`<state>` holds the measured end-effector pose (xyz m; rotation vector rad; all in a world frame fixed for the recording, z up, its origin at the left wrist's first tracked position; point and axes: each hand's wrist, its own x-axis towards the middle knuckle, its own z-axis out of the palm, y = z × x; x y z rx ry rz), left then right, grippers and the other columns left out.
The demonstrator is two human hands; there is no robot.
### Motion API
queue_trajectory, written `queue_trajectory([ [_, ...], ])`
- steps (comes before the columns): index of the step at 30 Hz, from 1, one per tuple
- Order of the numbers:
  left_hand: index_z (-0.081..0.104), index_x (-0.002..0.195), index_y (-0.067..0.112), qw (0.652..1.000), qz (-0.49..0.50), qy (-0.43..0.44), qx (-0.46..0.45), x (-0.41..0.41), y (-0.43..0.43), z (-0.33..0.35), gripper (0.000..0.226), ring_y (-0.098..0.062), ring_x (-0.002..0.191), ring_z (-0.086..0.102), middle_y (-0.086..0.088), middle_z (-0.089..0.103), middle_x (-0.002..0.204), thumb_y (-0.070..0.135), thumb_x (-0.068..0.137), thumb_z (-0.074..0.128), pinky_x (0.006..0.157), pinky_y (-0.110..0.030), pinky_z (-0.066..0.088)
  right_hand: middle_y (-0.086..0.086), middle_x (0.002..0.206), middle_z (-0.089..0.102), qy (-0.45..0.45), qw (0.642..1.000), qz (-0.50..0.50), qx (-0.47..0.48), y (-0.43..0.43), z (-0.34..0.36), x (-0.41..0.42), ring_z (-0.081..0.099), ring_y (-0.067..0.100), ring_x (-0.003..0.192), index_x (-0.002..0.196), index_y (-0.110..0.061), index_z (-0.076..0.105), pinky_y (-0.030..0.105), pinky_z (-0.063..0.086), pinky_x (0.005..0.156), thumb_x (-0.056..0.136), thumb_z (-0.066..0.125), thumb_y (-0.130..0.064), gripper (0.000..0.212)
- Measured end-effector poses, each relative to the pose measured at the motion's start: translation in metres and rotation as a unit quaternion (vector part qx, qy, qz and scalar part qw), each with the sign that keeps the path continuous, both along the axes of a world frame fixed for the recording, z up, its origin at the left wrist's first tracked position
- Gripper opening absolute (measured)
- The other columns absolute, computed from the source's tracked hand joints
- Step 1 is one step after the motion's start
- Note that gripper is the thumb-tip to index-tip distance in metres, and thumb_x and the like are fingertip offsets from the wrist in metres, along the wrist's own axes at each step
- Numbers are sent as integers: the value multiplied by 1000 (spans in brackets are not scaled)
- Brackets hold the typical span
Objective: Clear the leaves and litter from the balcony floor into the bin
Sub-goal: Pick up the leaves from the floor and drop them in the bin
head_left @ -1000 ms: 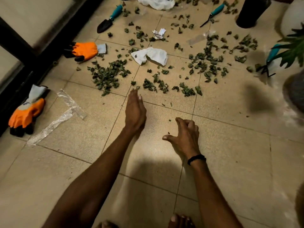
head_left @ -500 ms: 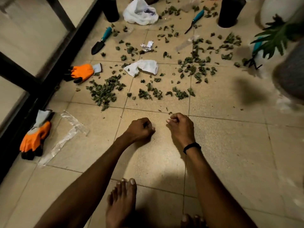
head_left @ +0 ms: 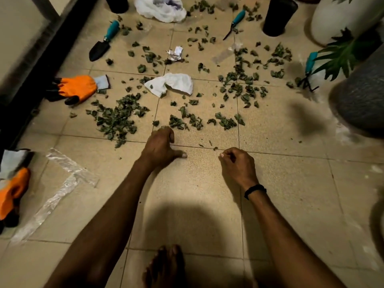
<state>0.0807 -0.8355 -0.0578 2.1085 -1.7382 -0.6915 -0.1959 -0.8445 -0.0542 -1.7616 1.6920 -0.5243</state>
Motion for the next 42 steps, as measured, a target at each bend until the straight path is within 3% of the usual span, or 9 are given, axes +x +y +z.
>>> queue_trajectory([
  [5,49,95,25,988,58,75,-125,-16,-9,-1,41,-18,87,50,5,56,87,50,80,76,66,-32,37,-1,96,65,30,999,-21,-4,-7,-1,11,61,14,87,100,-22,69,26,49,79,89,69,-33,16],
  [10,54,106,26,989,65,64,-115,-42,10,-15,40,-24,92,56,2,60,96,52,81,73,79,-41,49,4,104,55,45,999,-13,27,-19,4,26,57,19,89,110,-16,65,28,49,81,82,79,-33,36],
  [17,55,105,28,997,25,16,-65,-56,11,-19,56,-23,92,56,2,61,97,62,68,81,74,-38,48,6,85,58,39,999,-12,-20,-44,-3,45,54,20,81,82,-11,59,19,26,63,92,63,-12,11],
  [22,51,98,26,995,54,-31,-79,-61,-28,-10,62,-20,84,53,5,54,90,71,64,79,67,-35,45,9,107,65,-25,995,-73,-56,-53,-8,40,57,22,101,117,-11,67,25,43,83,99,54,-15,23],
  [27,52,104,16,986,115,-49,-112,-88,-53,4,49,-28,91,52,-3,56,92,55,84,73,71,-40,49,9,126,58,-53,964,-228,-124,-64,-9,-2,53,24,116,133,-13,57,37,47,99,101,48,-21,34],
  [32,41,93,21,982,133,-39,-126,-114,-42,5,28,-25,83,45,-3,46,88,41,96,61,63,-39,41,17,162,18,100,912,-391,-71,-89,-37,-105,13,29,151,156,-6,14,44,12,123,100,38,-44,72],
  [35,42,88,17,983,123,-47,-125,-126,-41,4,27,-25,79,43,-4,44,83,32,96,62,63,-38,37,18,164,7,110,926,-361,-15,-103,-43,-132,4,28,152,156,-3,5,43,4,124,99,29,-51,79],
  [39,46,90,12,983,130,-47,-122,-130,-45,6,24,-31,77,49,-11,52,83,29,95,62,61,-42,43,6,161,26,-60,980,-191,-16,-104,-26,-93,22,21,149,155,-15,26,42,21,122,104,35,-41,58],
  [42,49,97,12,980,132,-57,-134,-122,-46,11,25,-33,76,55,-11,56,83,31,95,64,60,-43,47,-1,146,52,-203,960,-192,-5,-93,-12,-68,51,17,131,146,-25,45,40,44,109,103,45,-28,43],
])
